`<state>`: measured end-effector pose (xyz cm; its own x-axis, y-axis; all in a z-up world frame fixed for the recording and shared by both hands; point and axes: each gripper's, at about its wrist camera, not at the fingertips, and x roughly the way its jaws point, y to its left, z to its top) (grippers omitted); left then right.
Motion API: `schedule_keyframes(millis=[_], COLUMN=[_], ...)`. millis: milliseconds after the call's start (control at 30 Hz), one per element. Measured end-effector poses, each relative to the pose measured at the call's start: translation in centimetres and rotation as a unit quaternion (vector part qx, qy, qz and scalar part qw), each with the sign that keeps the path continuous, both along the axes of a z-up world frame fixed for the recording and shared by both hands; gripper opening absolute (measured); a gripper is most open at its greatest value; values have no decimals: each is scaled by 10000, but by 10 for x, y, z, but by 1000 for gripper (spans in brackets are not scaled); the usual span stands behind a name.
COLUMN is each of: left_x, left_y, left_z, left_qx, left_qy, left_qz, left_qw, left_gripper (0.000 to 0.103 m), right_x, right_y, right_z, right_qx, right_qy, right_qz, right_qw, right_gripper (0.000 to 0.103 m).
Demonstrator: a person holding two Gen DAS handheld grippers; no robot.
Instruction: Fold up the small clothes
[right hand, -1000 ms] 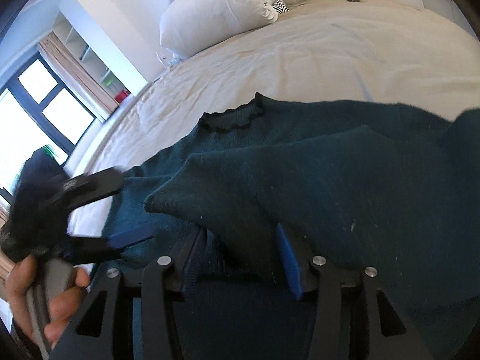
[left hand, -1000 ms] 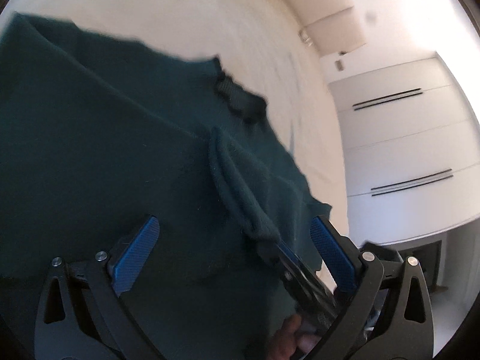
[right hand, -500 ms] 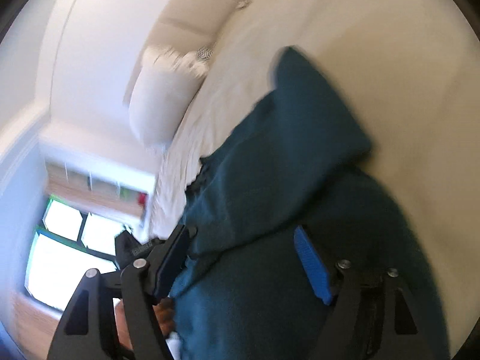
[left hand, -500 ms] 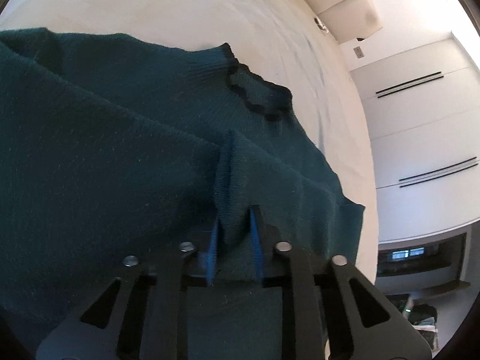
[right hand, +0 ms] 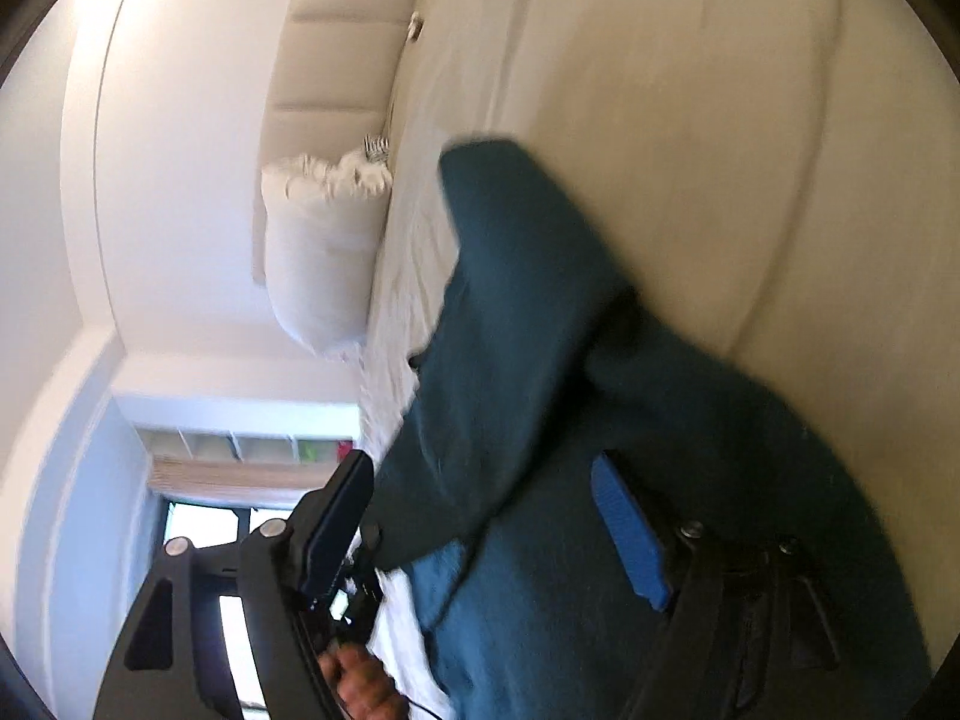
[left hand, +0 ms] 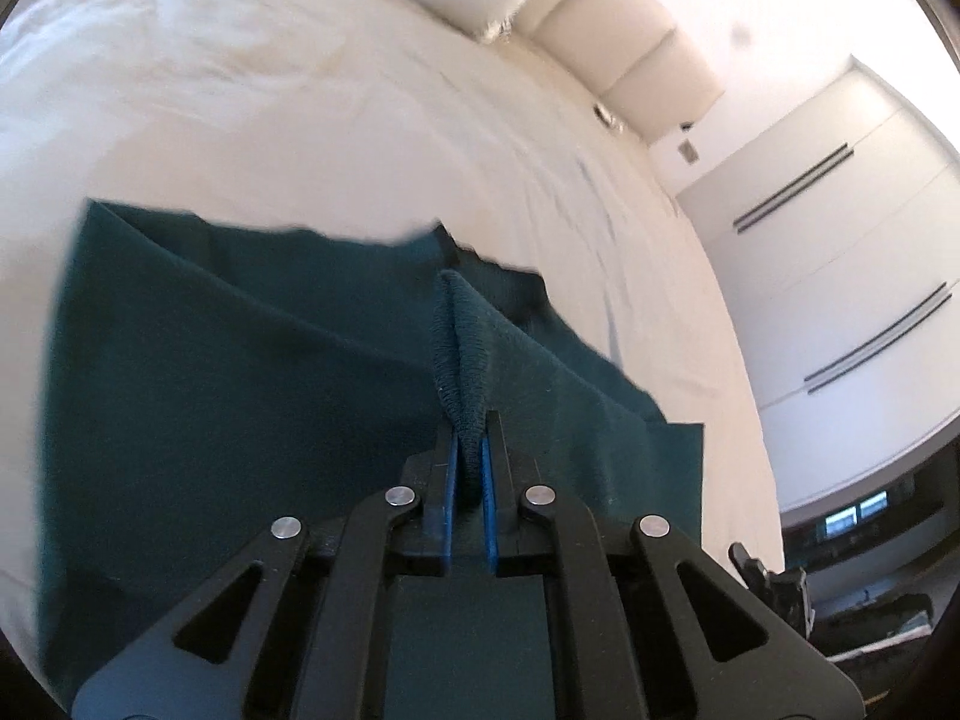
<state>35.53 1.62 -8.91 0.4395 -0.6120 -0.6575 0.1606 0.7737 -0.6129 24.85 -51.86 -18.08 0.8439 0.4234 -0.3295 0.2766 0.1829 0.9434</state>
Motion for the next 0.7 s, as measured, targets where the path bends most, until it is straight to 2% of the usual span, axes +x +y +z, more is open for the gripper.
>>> schedule_keyframes(millis=[133, 300, 500, 700], left_x=[2, 6, 3, 3], left_y=[30, 60, 58, 54], left_z=[3, -13, -42, -52], left_qx=[-80, -214, -168, -151], left_qy=[-80, 129, 328, 339], left_qz=[338, 553, 467, 414], left_qw=[9994, 9982, 9982, 9985], left_gripper=[5, 5, 5, 5], right_x=[16, 29, 27, 38], right_y=[-7, -10, 8, -3], right_z=[-1, -2, -2, 1], right_qx=[169, 138, 308, 30], right_qy=[-42, -22, -131, -179], right_qz=[-132, -231, -41, -194], right_qw=[9998, 9996, 9994, 9996], right_gripper=[80, 83, 85, 84])
